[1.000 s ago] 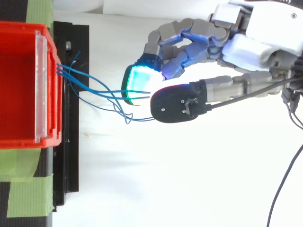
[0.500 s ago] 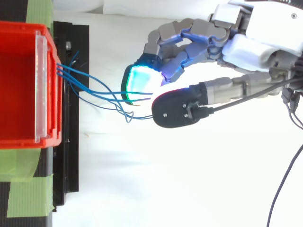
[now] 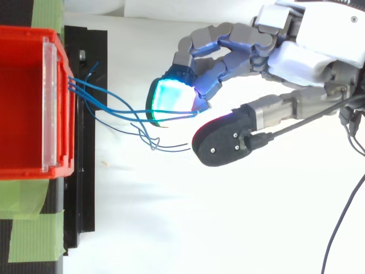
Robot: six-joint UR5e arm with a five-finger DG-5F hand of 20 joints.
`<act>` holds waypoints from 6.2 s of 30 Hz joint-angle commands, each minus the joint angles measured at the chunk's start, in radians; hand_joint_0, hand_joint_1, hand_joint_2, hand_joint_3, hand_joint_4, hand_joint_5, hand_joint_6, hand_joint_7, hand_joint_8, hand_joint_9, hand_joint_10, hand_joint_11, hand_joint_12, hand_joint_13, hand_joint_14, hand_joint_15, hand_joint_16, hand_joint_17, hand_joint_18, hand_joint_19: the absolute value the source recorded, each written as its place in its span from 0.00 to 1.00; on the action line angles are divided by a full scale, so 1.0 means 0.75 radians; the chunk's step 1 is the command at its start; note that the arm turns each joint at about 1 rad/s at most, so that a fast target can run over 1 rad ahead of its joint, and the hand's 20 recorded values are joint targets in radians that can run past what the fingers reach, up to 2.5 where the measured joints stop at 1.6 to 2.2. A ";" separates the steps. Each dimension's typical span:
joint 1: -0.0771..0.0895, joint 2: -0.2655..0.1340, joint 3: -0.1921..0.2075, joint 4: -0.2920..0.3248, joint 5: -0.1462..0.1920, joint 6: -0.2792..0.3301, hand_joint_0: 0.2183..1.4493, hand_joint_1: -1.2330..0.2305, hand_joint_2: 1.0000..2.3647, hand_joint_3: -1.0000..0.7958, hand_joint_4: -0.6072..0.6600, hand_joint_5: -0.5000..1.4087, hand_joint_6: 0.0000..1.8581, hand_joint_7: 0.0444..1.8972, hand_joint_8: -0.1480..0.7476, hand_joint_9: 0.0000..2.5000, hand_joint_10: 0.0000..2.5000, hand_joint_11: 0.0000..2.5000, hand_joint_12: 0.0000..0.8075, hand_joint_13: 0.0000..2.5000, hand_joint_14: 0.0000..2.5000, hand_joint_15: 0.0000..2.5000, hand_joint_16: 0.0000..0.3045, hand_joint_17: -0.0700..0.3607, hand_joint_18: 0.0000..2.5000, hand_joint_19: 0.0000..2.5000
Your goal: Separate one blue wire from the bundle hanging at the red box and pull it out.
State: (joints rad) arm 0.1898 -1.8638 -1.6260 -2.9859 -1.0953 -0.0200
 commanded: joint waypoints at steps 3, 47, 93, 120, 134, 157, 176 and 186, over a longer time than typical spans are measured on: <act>0.001 0.000 0.000 -0.001 0.000 0.002 0.35 0.25 0.00 0.31 0.68 0.12 0.44 0.60 0.50 0.05 0.01 0.55 0.44 0.17 0.00 0.61 0.14 0.39 0.12 0.28; 0.019 0.000 0.000 -0.011 0.000 0.076 0.42 0.22 0.02 0.44 0.66 0.12 0.46 0.62 0.50 0.09 0.01 0.54 0.45 0.17 0.00 0.60 0.14 0.38 0.12 0.25; 0.023 0.000 0.000 -0.015 0.000 0.098 0.39 0.23 0.01 0.34 0.64 0.11 0.48 0.63 0.50 0.11 0.01 0.57 0.45 0.19 0.01 0.60 0.15 0.40 0.15 0.26; 0.023 0.000 0.000 -0.015 0.000 0.094 0.35 0.32 0.02 0.47 0.67 0.13 0.48 0.62 0.54 0.16 0.01 0.57 0.48 0.24 0.01 0.60 0.15 0.40 0.19 0.29; 0.023 0.000 0.000 -0.015 0.000 0.094 0.32 0.33 0.01 0.32 0.66 0.12 0.48 0.61 0.51 0.13 0.01 0.58 0.46 0.21 0.01 0.60 0.15 0.40 0.16 0.30; 0.023 0.000 0.000 -0.011 0.000 0.094 0.33 0.30 0.02 0.44 0.67 0.12 0.48 0.63 0.51 0.12 0.01 0.58 0.47 0.21 0.01 0.60 0.15 0.41 0.15 0.30; 0.023 0.000 0.000 -0.011 0.000 0.094 0.30 0.42 0.01 0.37 0.69 0.12 0.47 0.61 0.51 0.13 0.01 0.59 0.46 0.22 0.01 0.60 0.15 0.40 0.16 0.31; 0.023 0.000 0.002 -0.011 0.000 0.094 0.36 0.37 0.02 0.46 0.69 0.12 0.48 0.60 0.50 0.13 0.01 0.58 0.46 0.22 0.00 0.60 0.15 0.40 0.16 0.31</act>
State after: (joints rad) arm 0.2069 -1.8638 -1.6259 -2.9950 -1.0952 0.0506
